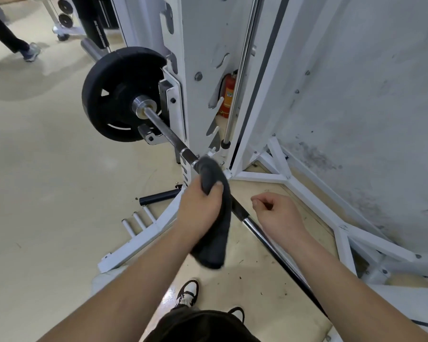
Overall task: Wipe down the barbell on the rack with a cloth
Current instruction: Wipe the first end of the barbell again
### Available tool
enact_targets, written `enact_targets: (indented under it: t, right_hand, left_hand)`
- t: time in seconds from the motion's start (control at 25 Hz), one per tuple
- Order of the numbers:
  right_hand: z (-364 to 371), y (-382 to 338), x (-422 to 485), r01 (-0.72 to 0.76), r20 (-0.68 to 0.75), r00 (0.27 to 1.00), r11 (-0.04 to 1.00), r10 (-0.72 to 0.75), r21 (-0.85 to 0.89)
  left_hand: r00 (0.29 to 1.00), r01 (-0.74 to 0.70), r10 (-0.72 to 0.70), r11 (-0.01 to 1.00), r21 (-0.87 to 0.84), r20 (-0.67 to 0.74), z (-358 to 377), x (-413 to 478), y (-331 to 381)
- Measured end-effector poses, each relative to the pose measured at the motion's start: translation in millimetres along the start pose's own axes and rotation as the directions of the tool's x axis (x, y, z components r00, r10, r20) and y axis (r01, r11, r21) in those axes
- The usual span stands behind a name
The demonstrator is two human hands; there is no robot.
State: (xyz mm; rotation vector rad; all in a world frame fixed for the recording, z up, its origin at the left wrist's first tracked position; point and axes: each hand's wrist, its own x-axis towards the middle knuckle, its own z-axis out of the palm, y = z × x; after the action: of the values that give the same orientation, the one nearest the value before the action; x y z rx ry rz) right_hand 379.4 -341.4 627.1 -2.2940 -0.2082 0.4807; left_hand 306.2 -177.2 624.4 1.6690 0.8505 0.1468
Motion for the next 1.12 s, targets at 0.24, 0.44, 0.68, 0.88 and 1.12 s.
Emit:
enact_targets:
  t: [0.24, 0.44, 0.68, 0.88, 1.12]
  right_hand:
    - [-11, 11, 1, 0.024, -0.024, 0.999, 0.999, -0.023, 0.041]
    - [-18, 15, 11, 0.037, 0.039, 0.998, 0.998, -0.039, 0.049]
    - [0, -3, 37, 0.033, 0.091, 0.995, 0.999, -0.033, -0.004]
    - [43, -47, 85, -0.046, 0.091, 0.995, 0.998, 0.049, -0.03]
    - [82, -93, 112, -0.133, 0.07, 0.989, 0.991, 0.131, 0.012]
  left_hand:
    - [0.86, -0.503, 0.317, 0.391, 0.771, 0.4, 57, 14, -12]
    - [0.73, -0.675, 0.45, 0.361, 0.643, 0.514, 34, 29, -26]
    - [0.866, -0.441, 0.464, 0.526, 0.727, 0.19, 4, 96, -16]
    - [0.718, -0.686, 0.515, 0.414, 0.598, 0.468, -34, 126, -24]
    - [0.796, -0.58, 0.526, 0.521, 0.627, 0.299, -76, 191, -14]
